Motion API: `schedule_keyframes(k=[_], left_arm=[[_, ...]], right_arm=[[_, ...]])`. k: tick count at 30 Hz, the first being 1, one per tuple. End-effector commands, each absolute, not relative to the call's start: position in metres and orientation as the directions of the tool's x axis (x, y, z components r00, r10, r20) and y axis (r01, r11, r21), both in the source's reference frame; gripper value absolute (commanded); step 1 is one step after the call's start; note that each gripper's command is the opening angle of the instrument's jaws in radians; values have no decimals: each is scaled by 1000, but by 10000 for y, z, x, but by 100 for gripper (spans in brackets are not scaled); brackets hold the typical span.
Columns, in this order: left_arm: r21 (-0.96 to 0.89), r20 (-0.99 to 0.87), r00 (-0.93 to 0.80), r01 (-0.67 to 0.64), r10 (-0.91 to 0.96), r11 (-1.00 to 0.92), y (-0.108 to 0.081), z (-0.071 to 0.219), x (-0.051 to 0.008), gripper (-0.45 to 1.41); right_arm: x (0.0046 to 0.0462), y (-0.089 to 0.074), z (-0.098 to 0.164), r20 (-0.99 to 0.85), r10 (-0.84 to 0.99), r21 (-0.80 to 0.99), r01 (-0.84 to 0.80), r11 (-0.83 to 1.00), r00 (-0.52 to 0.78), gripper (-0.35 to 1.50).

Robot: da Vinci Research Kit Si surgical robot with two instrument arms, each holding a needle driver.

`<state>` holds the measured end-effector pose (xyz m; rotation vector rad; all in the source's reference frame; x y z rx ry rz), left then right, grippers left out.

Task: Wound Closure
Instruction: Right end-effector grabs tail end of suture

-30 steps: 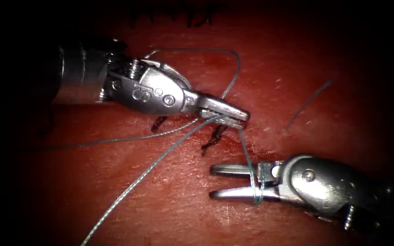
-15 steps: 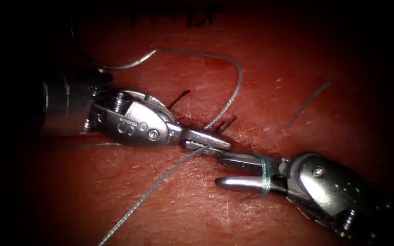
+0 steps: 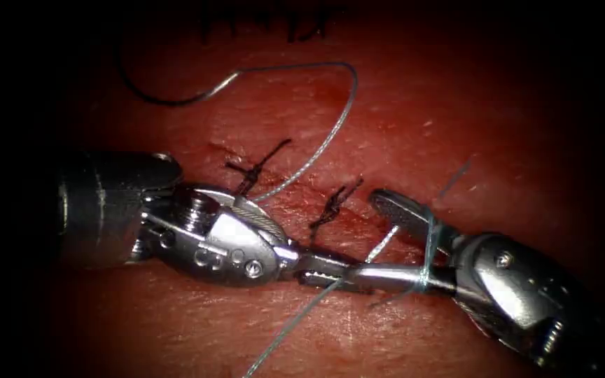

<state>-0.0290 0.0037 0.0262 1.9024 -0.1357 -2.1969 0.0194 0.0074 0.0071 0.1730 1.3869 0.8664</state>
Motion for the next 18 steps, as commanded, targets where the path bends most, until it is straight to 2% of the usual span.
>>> schedule_keyframes(k=[1, 12, 18], left_arm=[[221, -963, -132, 113, -235, -969, 38, 265, -297, -45], [240, -955, -158, 97, -253, -966, 50, 269, -304, -45], [242, -951, -176, 84, -253, -967, 66, 282, -321, -45]], right_arm=[[200, 69, 77, -776, 629, 582, -444, 681, -52, 81], [183, 71, 97, -748, 663, 583, -514, 629, -36, 65], [171, 68, 113, -721, 693, 576, -568, 588, -13, 63]])
